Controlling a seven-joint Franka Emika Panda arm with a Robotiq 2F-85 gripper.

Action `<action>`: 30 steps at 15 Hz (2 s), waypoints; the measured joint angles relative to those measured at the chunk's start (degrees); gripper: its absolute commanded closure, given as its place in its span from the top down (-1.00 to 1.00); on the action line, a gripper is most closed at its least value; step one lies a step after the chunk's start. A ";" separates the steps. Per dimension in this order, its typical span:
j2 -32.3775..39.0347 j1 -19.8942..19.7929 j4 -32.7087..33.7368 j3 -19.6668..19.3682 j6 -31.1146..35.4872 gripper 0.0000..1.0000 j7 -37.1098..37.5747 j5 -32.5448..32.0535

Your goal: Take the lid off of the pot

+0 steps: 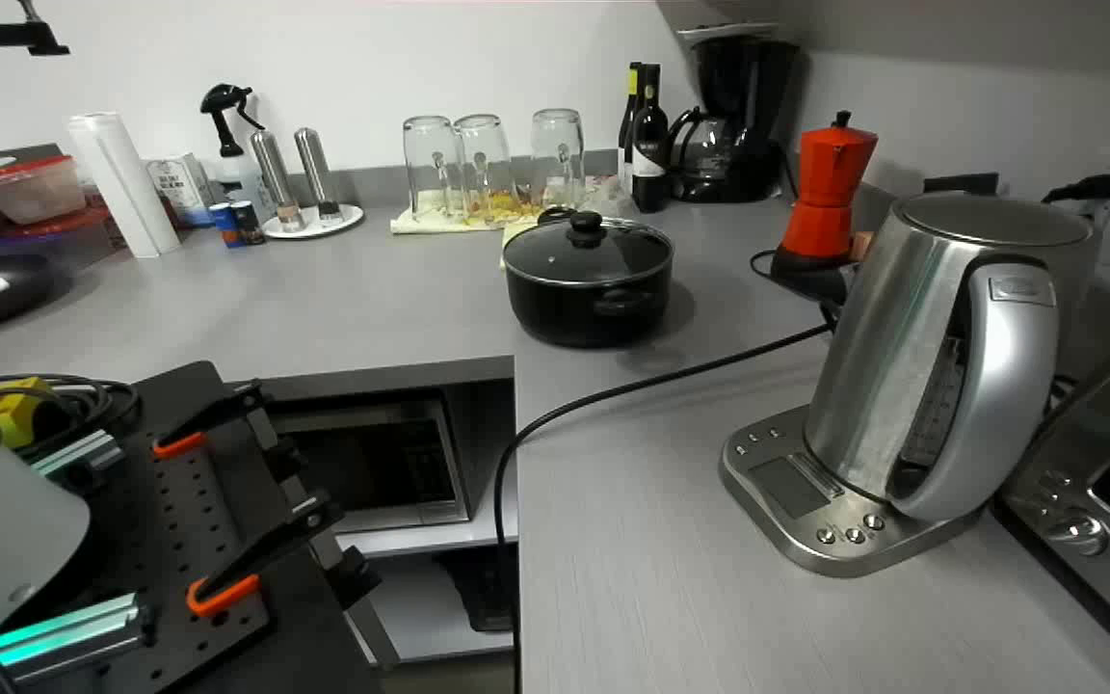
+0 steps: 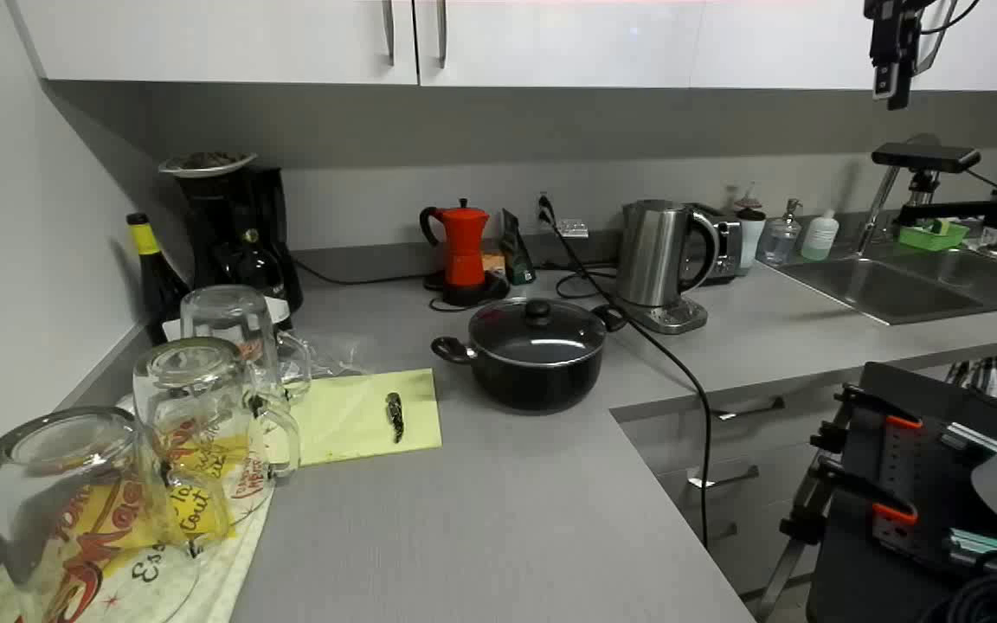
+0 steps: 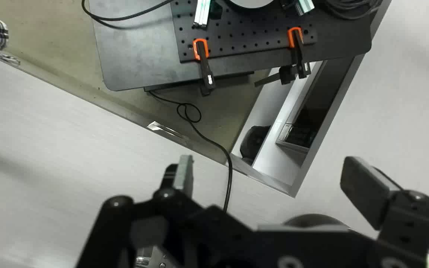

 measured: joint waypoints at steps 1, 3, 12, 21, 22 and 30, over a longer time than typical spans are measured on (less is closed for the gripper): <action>0.00 0.00 0.00 0.00 0.02 1.00 0.00 0.00; 0.00 0.00 0.01 0.00 0.02 1.00 0.00 0.00; -0.01 0.00 0.01 0.00 0.02 1.00 0.00 0.00; 3.50 0.89 0.94 2.52 3.07 1.00 0.00 -0.10; 4.81 1.38 1.45 3.44 3.87 1.00 0.00 -0.25; 18.87 5.49 10.69 9.76 7.87 1.00 -1.09 -3.92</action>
